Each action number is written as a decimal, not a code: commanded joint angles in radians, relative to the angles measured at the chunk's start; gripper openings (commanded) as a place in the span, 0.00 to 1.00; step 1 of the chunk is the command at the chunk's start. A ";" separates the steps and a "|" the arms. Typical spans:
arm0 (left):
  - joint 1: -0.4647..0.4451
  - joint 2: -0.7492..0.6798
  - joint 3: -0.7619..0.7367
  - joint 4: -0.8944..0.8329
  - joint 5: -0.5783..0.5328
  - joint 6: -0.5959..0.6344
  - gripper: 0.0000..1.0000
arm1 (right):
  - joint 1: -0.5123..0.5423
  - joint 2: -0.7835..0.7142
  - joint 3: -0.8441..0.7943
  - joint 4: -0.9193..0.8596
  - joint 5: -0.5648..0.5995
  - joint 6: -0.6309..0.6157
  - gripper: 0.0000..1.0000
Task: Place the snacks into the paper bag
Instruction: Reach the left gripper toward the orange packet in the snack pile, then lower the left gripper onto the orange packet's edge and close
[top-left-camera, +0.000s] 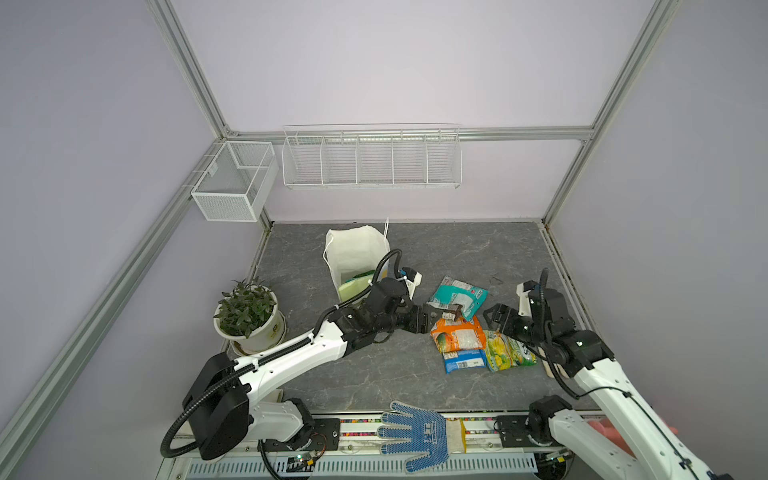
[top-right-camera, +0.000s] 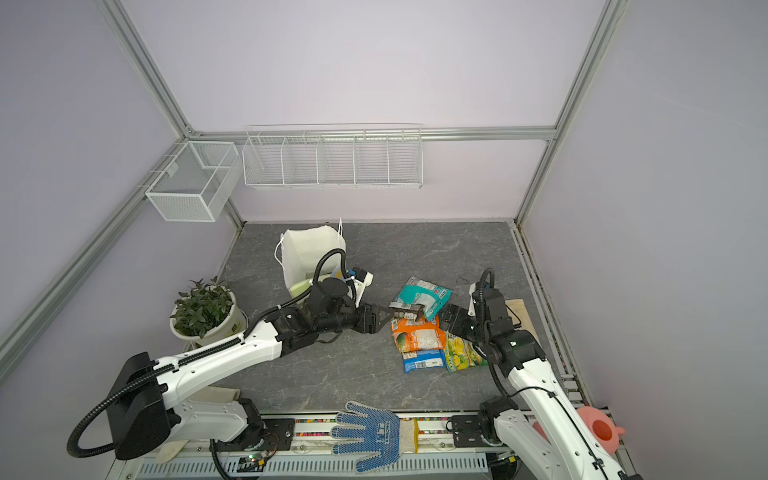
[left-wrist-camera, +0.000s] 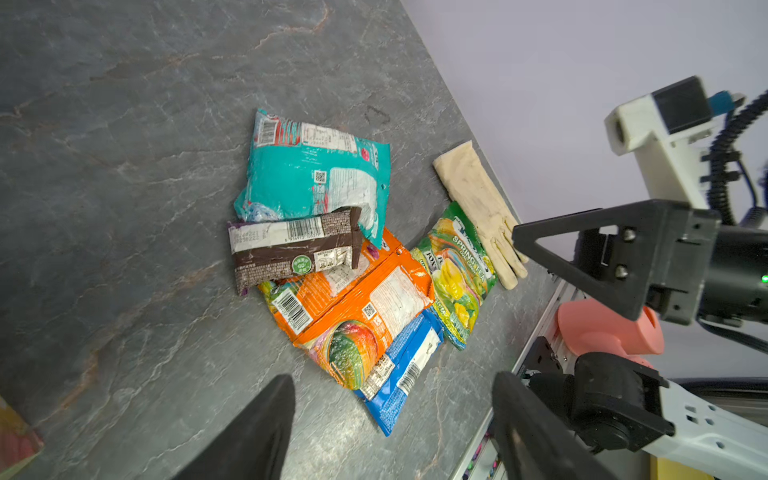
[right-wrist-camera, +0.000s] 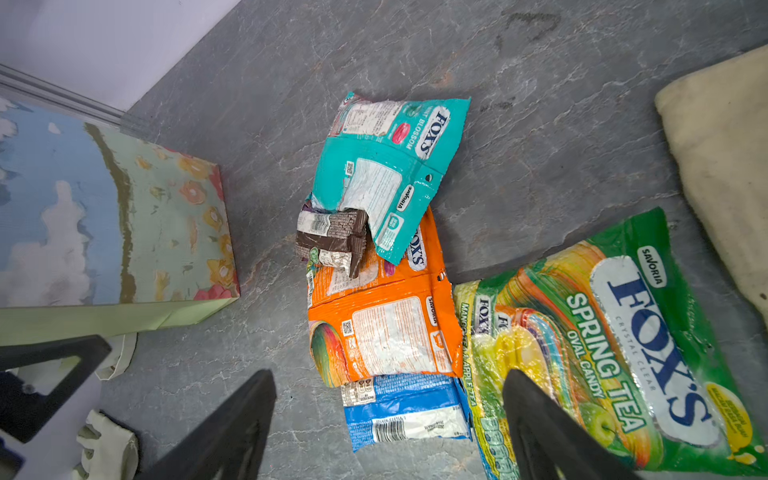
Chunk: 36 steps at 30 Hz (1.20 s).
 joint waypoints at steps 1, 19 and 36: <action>-0.006 0.034 -0.031 0.089 0.017 -0.051 0.75 | -0.003 0.009 -0.017 0.022 -0.011 0.017 0.88; -0.007 0.238 -0.104 0.239 0.055 -0.152 0.72 | -0.003 0.008 -0.020 0.018 -0.005 0.009 0.88; -0.020 0.366 -0.088 0.280 0.124 -0.191 0.68 | -0.003 0.019 -0.020 0.022 -0.003 0.000 0.89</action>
